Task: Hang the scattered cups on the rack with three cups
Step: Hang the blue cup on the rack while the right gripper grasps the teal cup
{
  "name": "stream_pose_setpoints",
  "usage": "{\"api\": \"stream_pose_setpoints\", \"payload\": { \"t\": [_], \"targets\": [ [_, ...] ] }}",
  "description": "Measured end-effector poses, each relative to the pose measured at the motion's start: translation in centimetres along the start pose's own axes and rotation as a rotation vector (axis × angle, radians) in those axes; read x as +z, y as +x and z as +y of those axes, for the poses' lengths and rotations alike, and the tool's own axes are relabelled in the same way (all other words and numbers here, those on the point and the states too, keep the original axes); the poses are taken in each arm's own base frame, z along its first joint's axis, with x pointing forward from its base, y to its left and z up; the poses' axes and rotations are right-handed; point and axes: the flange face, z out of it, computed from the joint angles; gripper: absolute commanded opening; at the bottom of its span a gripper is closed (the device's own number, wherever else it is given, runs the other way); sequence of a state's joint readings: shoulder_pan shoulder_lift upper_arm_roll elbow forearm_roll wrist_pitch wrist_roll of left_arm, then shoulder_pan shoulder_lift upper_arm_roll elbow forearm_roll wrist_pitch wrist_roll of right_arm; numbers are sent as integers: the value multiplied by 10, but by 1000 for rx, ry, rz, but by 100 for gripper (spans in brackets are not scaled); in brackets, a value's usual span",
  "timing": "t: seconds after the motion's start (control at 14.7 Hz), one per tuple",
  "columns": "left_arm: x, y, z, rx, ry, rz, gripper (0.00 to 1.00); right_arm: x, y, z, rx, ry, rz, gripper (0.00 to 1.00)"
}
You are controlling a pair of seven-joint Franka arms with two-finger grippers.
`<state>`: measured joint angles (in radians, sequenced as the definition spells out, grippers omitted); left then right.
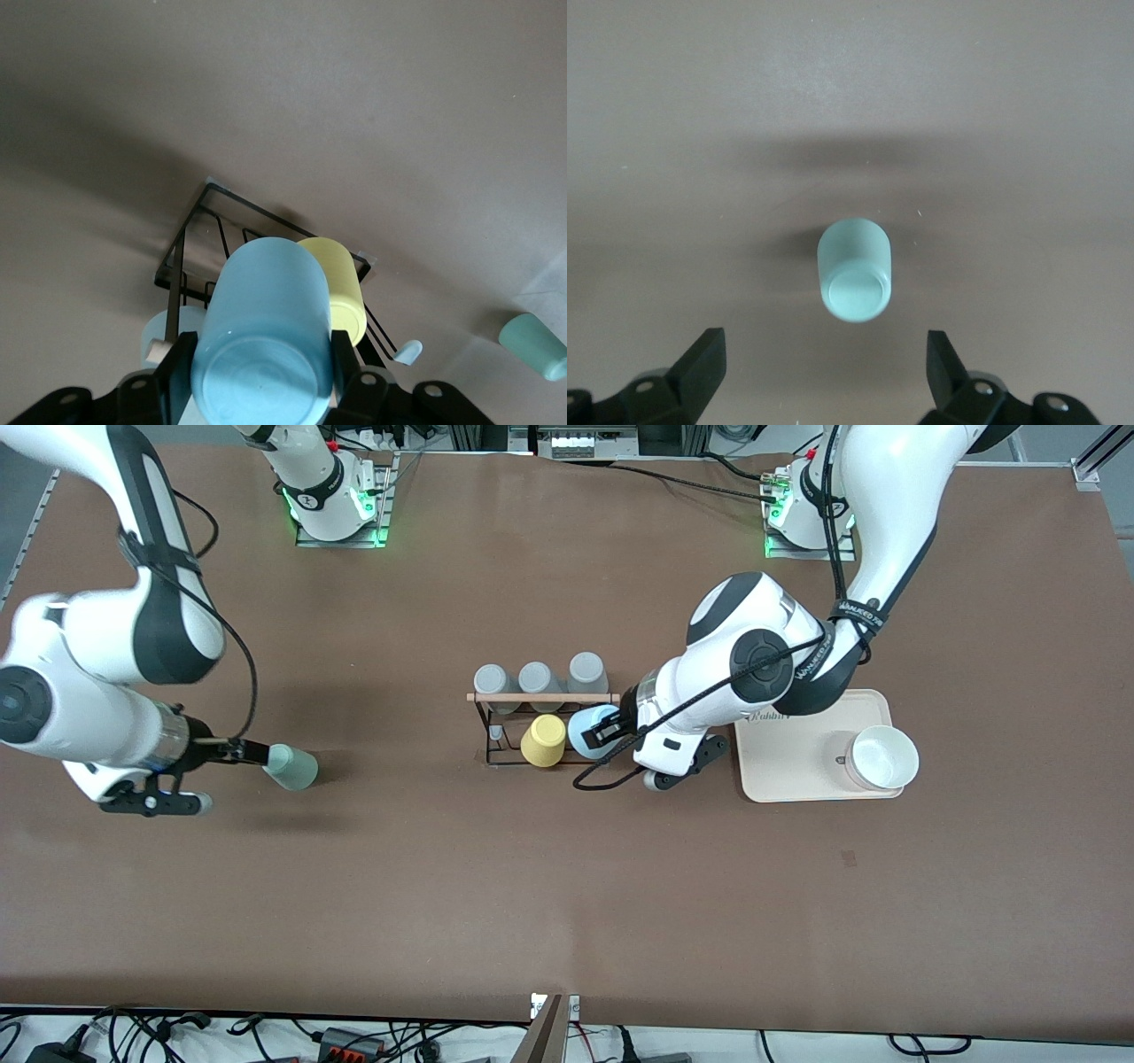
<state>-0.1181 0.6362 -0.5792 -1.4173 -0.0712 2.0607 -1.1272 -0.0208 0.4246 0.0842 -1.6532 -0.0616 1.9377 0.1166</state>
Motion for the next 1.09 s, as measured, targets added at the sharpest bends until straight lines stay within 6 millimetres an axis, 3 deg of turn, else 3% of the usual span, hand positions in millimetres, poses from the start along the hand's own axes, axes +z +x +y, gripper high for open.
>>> {"api": "stream_pose_setpoints", "payload": {
  "t": [0.27,0.41,0.54,0.61,0.68,0.75,0.95,1.02,1.09],
  "targets": [
    [26,-9,3,59,60,50,0,63,-2,-1,-4,5,6,100],
    [37,-15,5,71,75,43,1,81,-3,-1,-13,-6,-4,100],
    [44,-17,4,77,86,43,9,93,-5,0,-20,-15,-7,100],
    [47,-16,3,84,95,52,16,99,-6,1,-22,-17,-4,100],
    [51,-16,2,98,110,66,51,105,-9,2,-21,-17,-4,100],
    [56,-17,0,108,124,75,96,110,-11,3,-20,-17,-4,100],
    [55,-11,-2,111,131,94,100,128,-19,6,-19,-12,3,100],
    [45,-3,-3,101,125,106,100,132,-21,6,-20,-12,3,100],
    [28,8,-8,83,125,118,100,134,-22,5,-22,-12,2,93]
  ]
}}
